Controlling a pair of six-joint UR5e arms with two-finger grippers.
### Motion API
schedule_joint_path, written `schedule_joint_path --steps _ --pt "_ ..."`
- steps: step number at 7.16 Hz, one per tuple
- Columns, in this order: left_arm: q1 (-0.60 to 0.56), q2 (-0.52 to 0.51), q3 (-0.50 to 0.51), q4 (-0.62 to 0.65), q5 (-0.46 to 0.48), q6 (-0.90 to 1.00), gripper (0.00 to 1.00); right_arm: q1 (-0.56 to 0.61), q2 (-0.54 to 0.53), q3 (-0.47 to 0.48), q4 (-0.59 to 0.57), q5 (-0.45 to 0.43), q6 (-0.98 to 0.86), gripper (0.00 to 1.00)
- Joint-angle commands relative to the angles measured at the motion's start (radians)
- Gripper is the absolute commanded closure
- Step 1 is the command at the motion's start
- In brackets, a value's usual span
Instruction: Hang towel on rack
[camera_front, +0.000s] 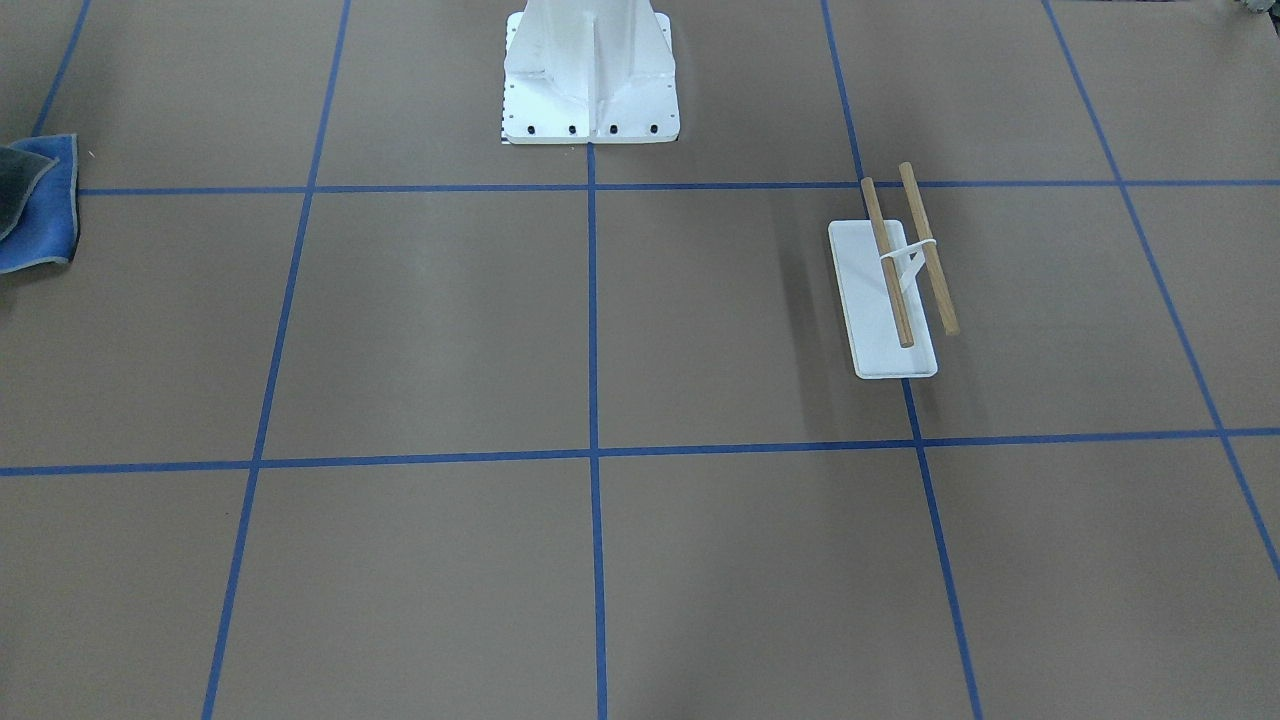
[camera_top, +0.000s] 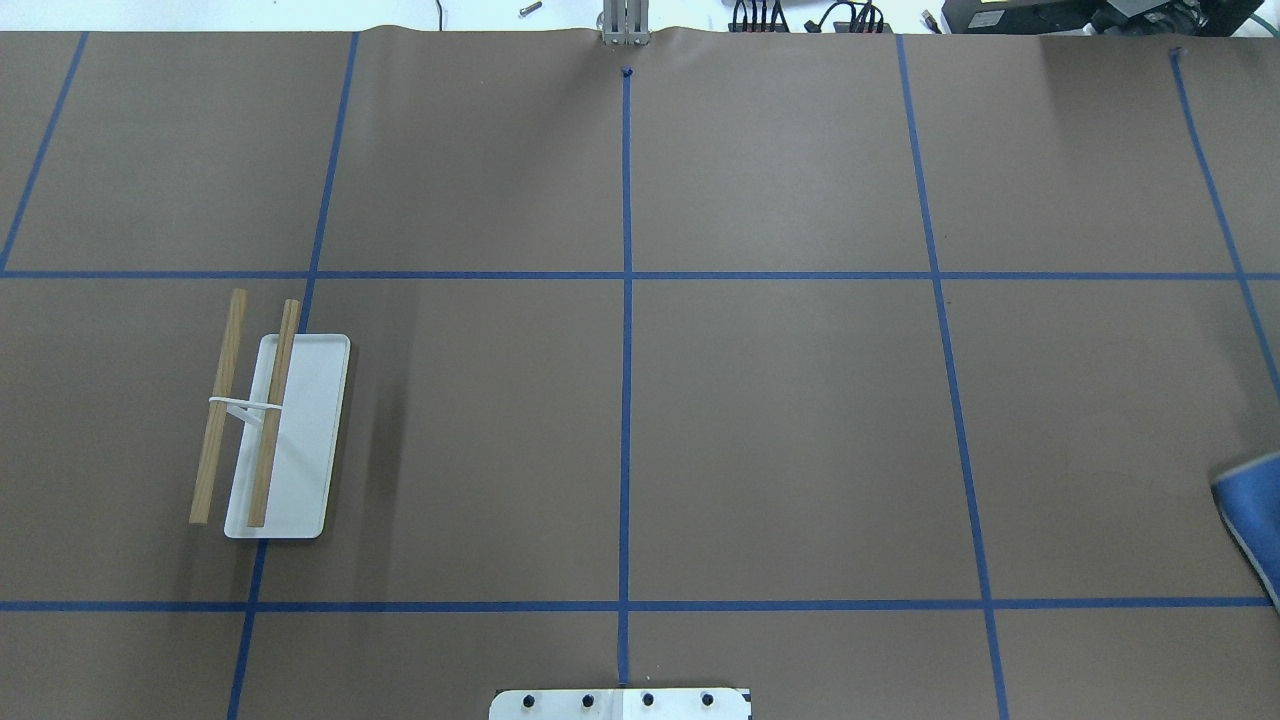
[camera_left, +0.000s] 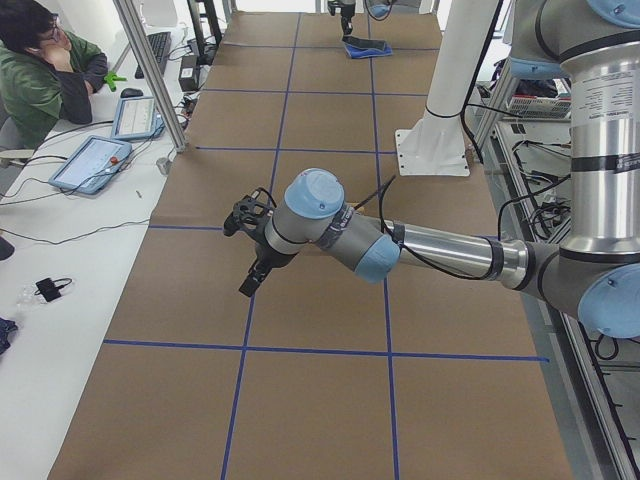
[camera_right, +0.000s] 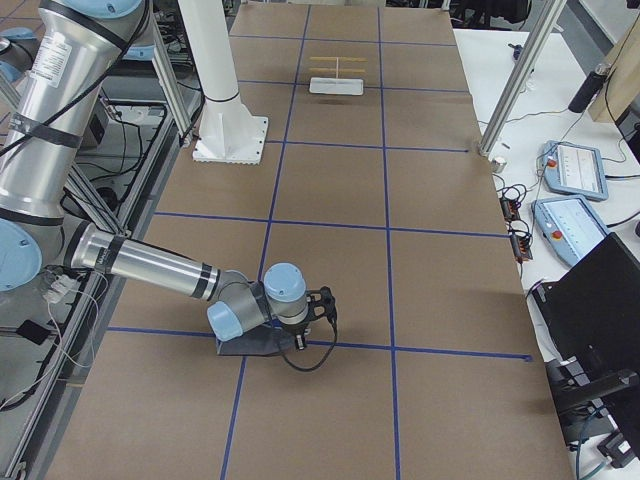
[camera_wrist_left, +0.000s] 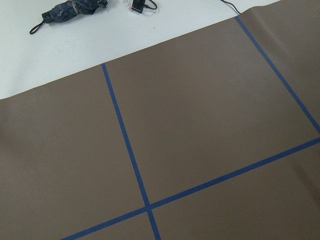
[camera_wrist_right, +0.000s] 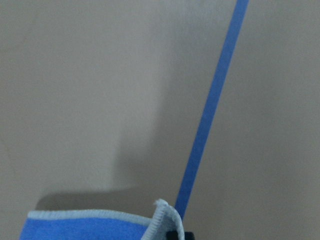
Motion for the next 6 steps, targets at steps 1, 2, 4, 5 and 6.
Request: schedule_joint_path --steps 1,2,4,5,6 --pt "0.002 -0.003 -0.001 0.004 -0.001 0.0 0.02 0.114 0.177 0.012 -0.061 0.105 0.009 1.0" --pt "0.018 -0.014 -0.005 -0.003 -0.003 0.0 0.02 0.141 0.253 0.055 -0.158 0.106 0.01 1.0" --pt "0.026 -0.07 -0.011 -0.017 -0.106 -0.174 0.02 0.146 0.379 0.194 -0.323 0.103 0.05 1.0" --pt "0.029 -0.09 -0.009 -0.095 -0.198 -0.295 0.02 0.111 0.448 0.265 -0.338 0.113 0.181 1.0" --pt "0.052 -0.137 -0.009 -0.161 -0.274 -0.427 0.02 0.034 0.524 0.307 -0.336 0.107 0.313 1.0"
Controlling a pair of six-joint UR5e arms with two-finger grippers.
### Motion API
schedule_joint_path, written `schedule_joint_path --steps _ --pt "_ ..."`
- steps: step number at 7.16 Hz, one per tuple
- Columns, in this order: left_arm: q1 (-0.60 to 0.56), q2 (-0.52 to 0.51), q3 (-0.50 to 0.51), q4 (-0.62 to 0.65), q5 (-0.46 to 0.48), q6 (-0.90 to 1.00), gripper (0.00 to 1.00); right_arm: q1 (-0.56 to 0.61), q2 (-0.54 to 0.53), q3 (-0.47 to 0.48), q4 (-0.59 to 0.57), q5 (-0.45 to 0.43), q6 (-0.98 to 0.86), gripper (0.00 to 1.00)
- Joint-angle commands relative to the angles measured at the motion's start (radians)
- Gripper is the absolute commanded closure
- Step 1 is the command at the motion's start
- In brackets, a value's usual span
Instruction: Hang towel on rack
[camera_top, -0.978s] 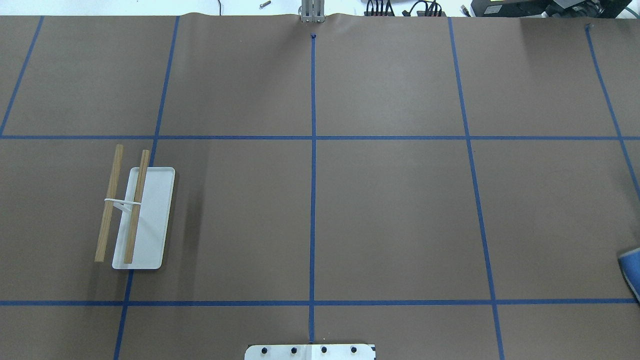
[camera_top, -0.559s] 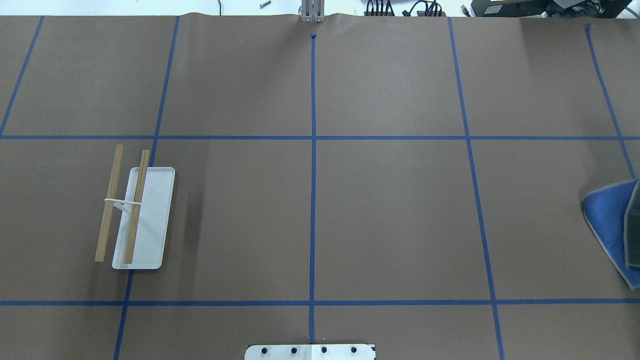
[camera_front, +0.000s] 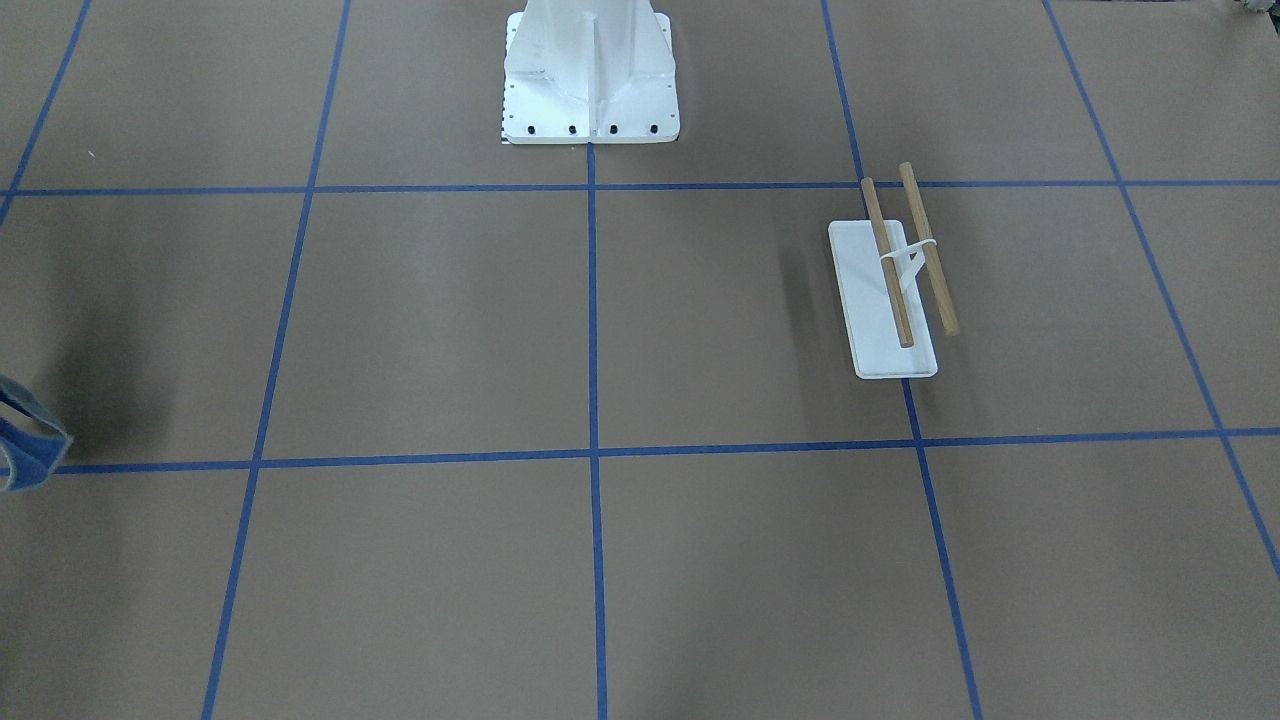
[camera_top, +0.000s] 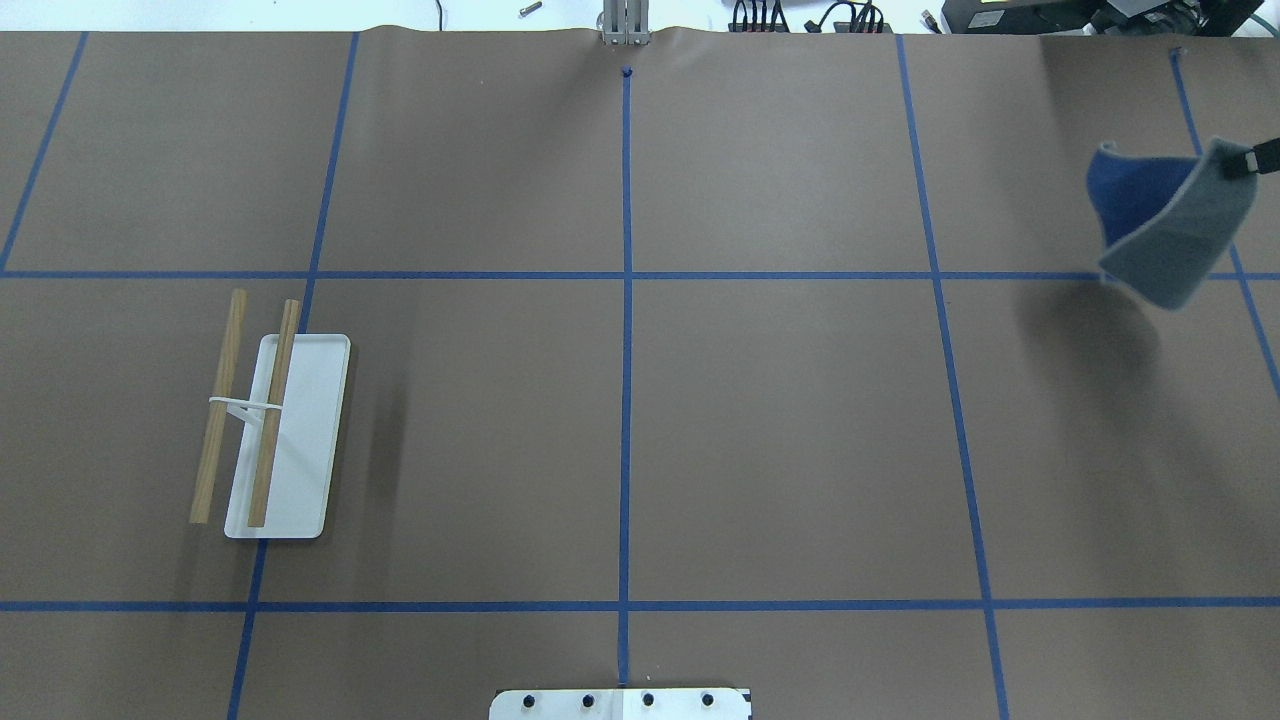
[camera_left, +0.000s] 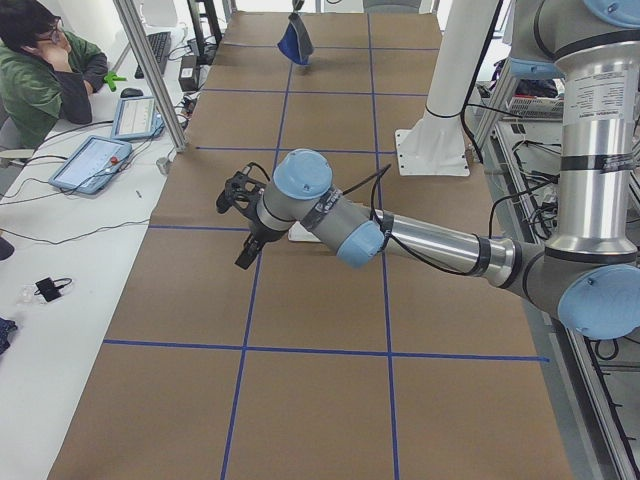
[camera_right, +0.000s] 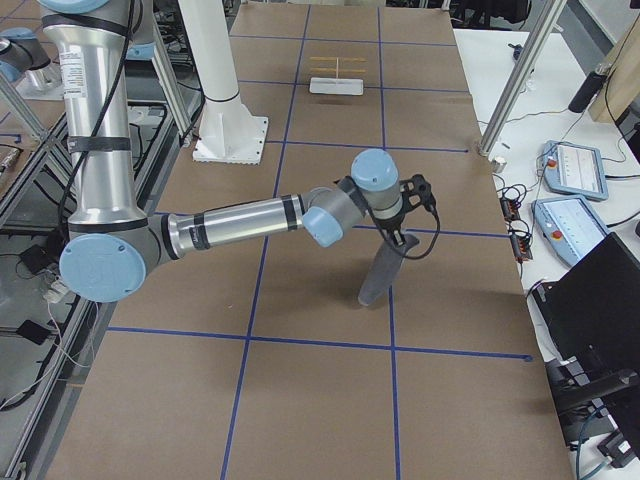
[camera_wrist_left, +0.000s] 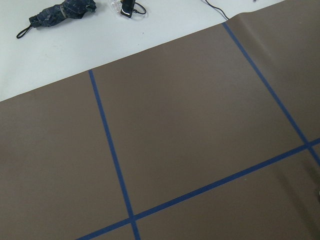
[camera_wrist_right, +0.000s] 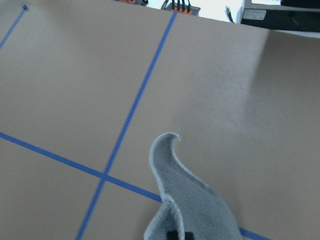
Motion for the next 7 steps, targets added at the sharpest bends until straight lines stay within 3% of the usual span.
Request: schedule_joint_path --steps 1,3,4,6,7 --pt "0.071 -0.129 0.0 -0.093 -0.13 -0.287 0.02 -0.13 0.185 0.065 -0.015 -0.005 0.206 1.0" --pt "0.21 -0.223 -0.002 -0.1 -0.121 -0.578 0.02 -0.229 0.284 0.098 -0.007 -0.054 0.264 1.0" --pt "0.243 -0.255 0.0 -0.103 -0.115 -0.755 0.02 -0.304 0.288 0.158 -0.009 -0.147 0.27 1.0" --pt "0.346 -0.275 0.009 -0.132 0.058 -0.883 0.02 -0.487 0.296 0.243 -0.016 -0.381 0.302 1.0" --pt "0.46 -0.339 0.024 -0.127 0.133 -1.081 0.02 -0.554 0.324 0.254 -0.018 -0.48 0.334 1.0"
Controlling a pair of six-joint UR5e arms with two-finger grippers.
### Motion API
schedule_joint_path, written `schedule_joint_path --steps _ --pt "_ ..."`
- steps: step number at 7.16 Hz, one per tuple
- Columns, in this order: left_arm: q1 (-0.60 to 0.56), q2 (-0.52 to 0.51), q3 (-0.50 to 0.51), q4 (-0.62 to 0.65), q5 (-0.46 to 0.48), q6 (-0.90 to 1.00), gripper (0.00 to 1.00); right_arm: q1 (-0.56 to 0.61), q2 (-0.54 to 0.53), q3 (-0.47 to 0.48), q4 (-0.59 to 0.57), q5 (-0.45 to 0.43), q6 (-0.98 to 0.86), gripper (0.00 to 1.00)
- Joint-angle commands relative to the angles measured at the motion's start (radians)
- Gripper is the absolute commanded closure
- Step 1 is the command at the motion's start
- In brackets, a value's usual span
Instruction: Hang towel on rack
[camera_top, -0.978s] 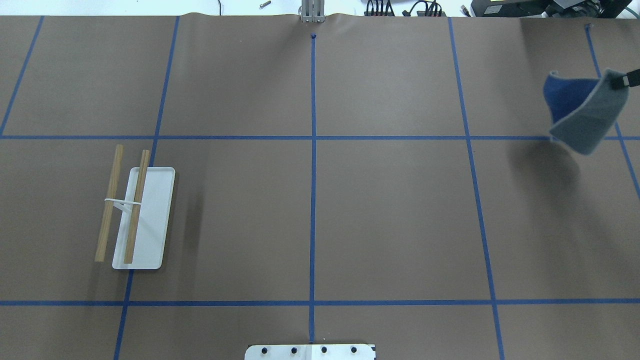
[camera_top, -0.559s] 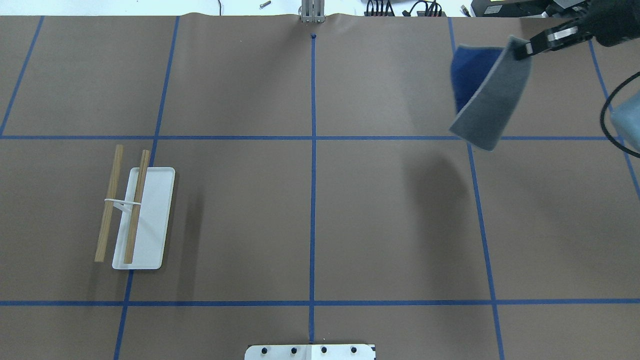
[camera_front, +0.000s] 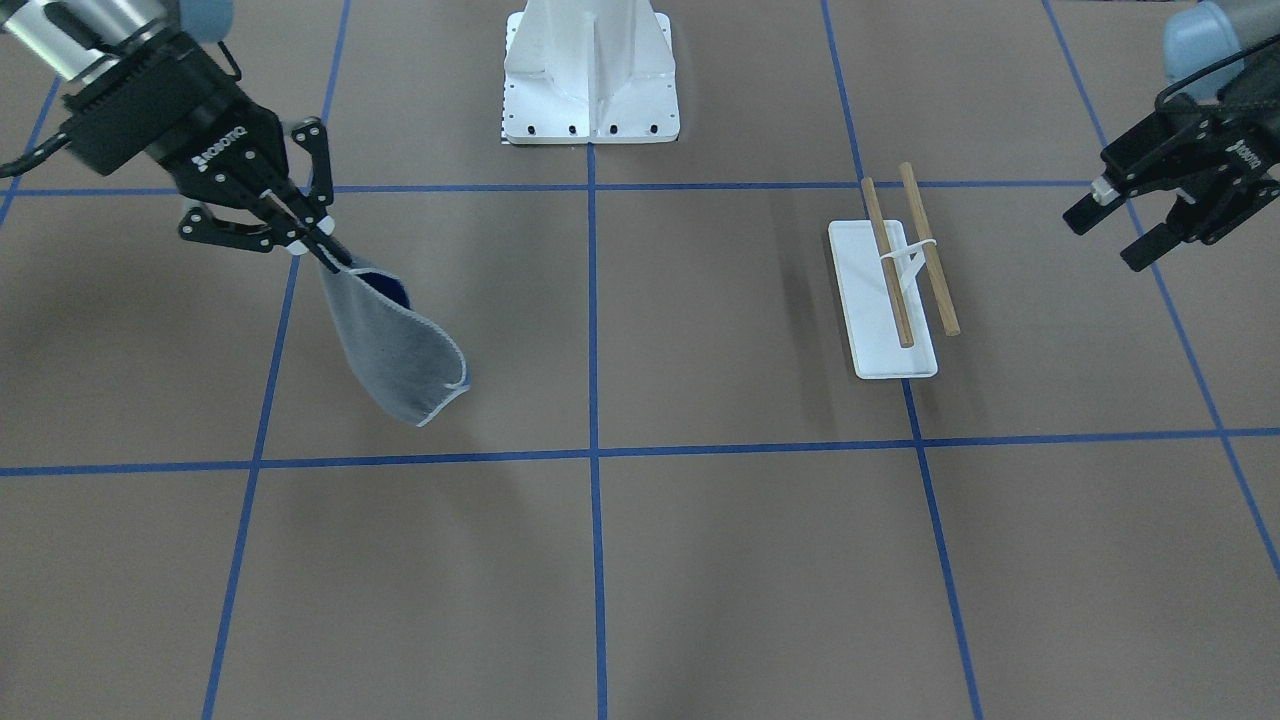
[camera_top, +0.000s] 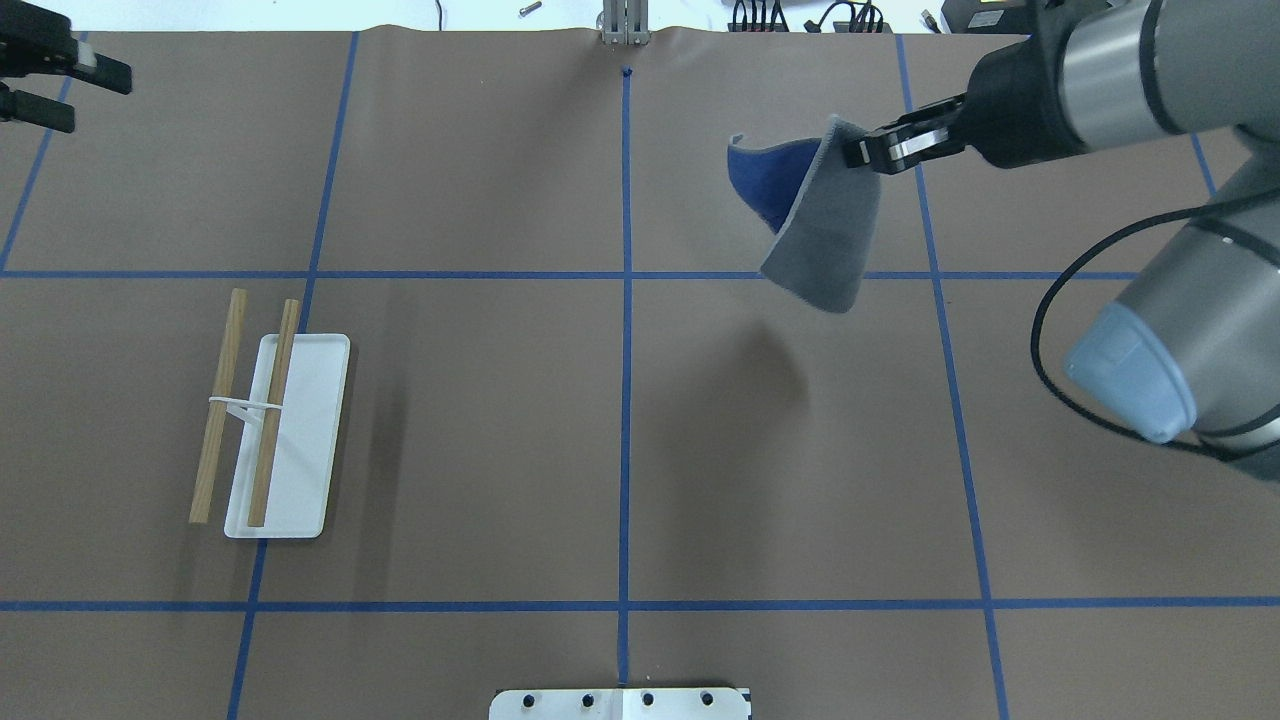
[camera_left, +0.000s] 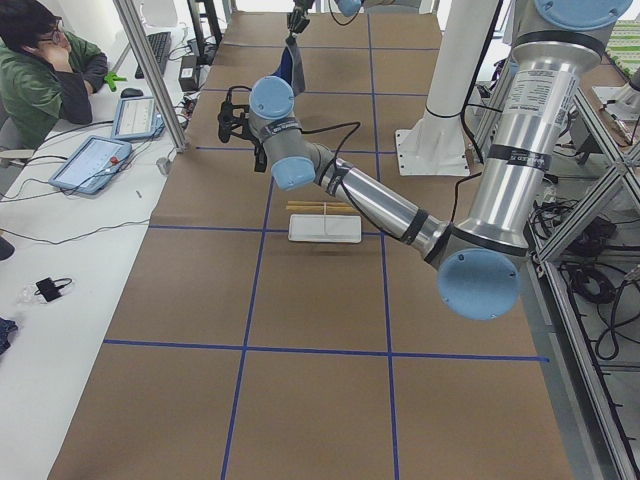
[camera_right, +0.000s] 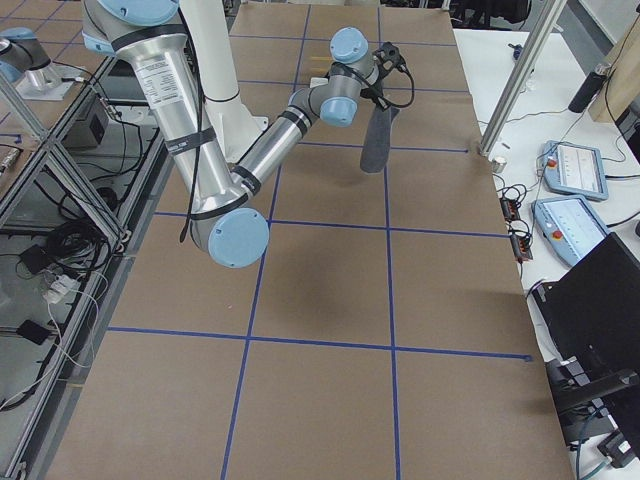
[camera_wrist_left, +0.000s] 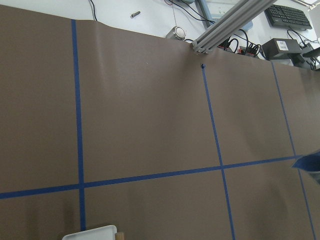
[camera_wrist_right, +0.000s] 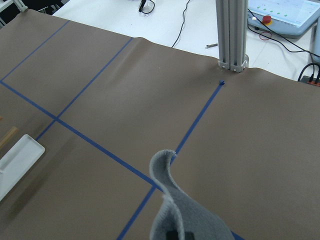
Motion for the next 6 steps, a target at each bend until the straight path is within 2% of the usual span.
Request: schedule_joint_path --steps 1,2,3,5,6 --pt "0.202 -0.136 0.019 -0.001 0.232 -0.458 0.02 -0.151 0.053 0.024 -0.005 -0.224 0.06 1.0" --pt "0.313 -0.198 0.023 0.0 0.364 -0.661 0.02 -0.216 0.077 0.022 -0.006 -0.316 0.062 1.0" --pt "0.383 -0.236 0.031 0.005 0.442 -0.807 0.02 -0.253 0.105 0.022 -0.03 -0.373 0.062 1.0" --pt "0.419 -0.28 0.048 0.005 0.463 -0.998 0.02 -0.322 0.145 0.022 -0.055 -0.47 0.062 1.0" --pt "0.426 -0.28 0.045 0.004 0.463 -1.005 0.02 -0.327 0.157 0.019 -0.055 -0.472 0.062 1.0"
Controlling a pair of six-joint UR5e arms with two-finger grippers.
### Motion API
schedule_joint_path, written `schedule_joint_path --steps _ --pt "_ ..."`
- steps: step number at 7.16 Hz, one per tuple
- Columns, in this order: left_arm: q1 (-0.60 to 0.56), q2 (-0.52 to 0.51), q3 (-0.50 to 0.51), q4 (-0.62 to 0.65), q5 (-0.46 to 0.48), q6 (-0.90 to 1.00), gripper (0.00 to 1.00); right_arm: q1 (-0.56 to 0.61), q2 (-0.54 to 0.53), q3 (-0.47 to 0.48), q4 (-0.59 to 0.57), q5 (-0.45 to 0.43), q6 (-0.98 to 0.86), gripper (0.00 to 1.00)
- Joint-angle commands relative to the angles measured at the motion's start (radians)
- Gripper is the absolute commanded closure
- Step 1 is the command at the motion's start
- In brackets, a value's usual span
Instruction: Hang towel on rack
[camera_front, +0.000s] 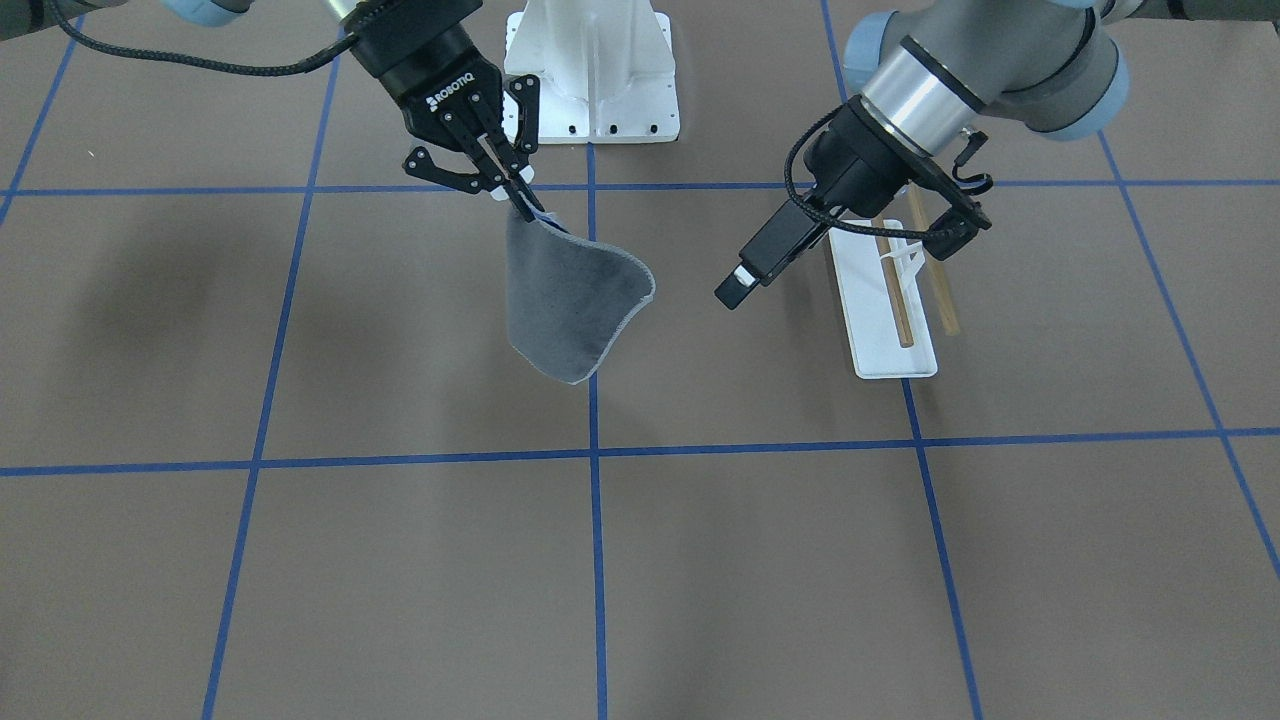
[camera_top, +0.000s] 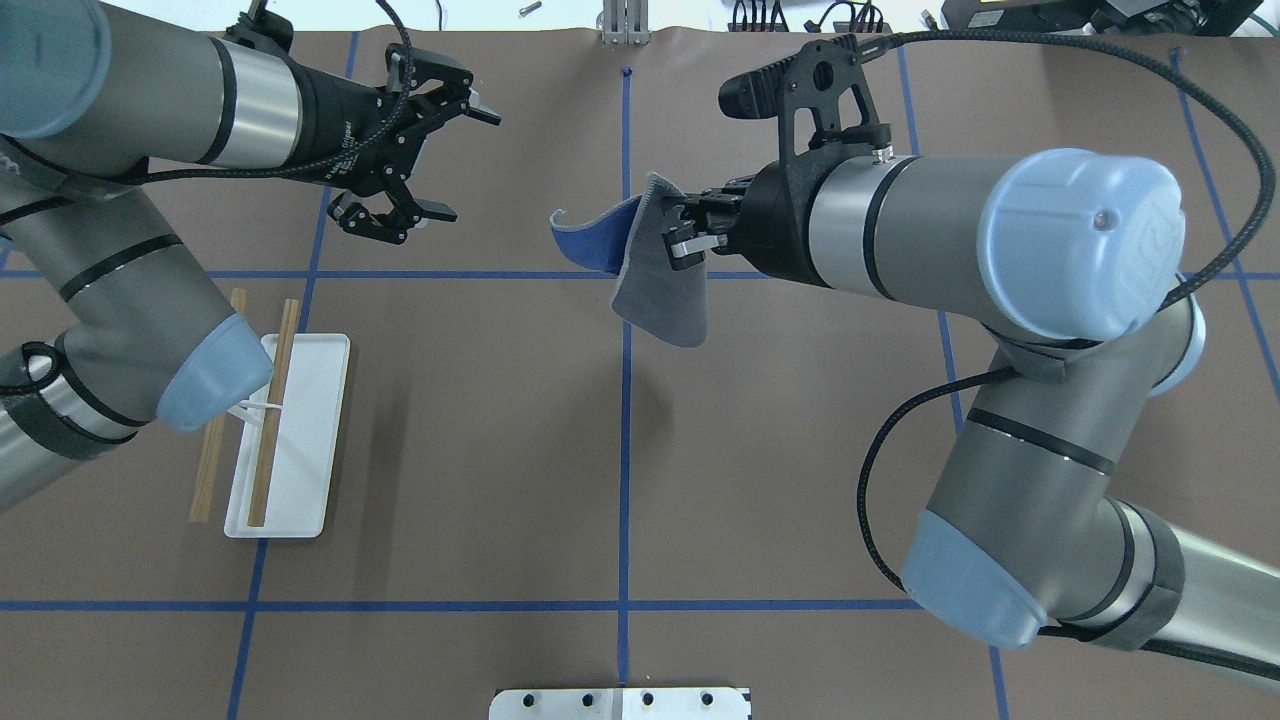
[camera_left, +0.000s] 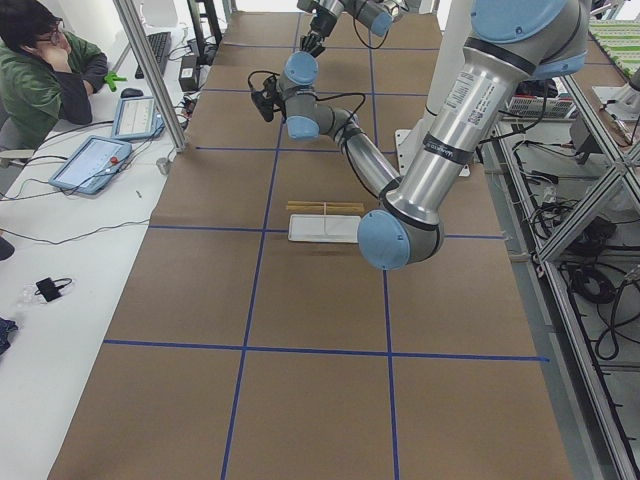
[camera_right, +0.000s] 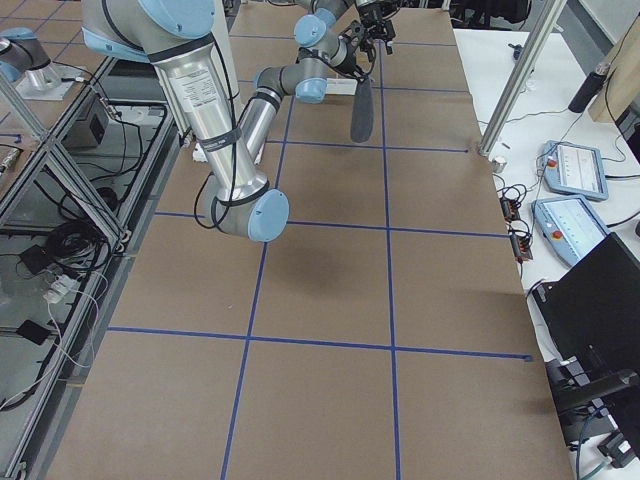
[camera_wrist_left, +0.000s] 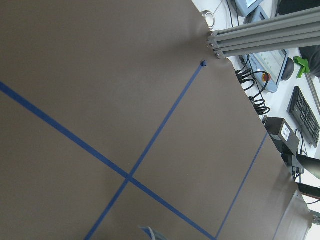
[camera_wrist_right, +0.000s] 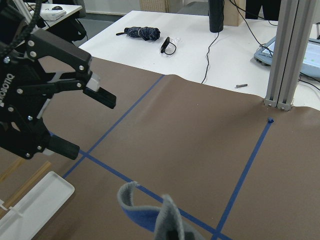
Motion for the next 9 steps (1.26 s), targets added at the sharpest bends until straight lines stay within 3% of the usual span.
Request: schedule_joint_path --steps 1,3,7,9 --pt "0.027 -0.008 -0.002 -0.004 0.01 -0.082 0.02 -0.02 0.02 -0.001 -0.004 -0.026 0.0 1.0" --pt "0.073 -0.009 -0.005 -0.006 0.081 -0.107 0.07 -0.02 0.029 -0.003 -0.004 -0.026 0.0 1.0" --pt "0.093 0.003 -0.02 -0.009 0.089 -0.104 0.08 -0.019 0.044 -0.007 -0.004 -0.058 0.0 1.0" --pt "0.107 0.004 -0.025 -0.009 0.089 -0.104 0.19 -0.016 0.047 -0.009 -0.004 -0.069 0.0 1.0"
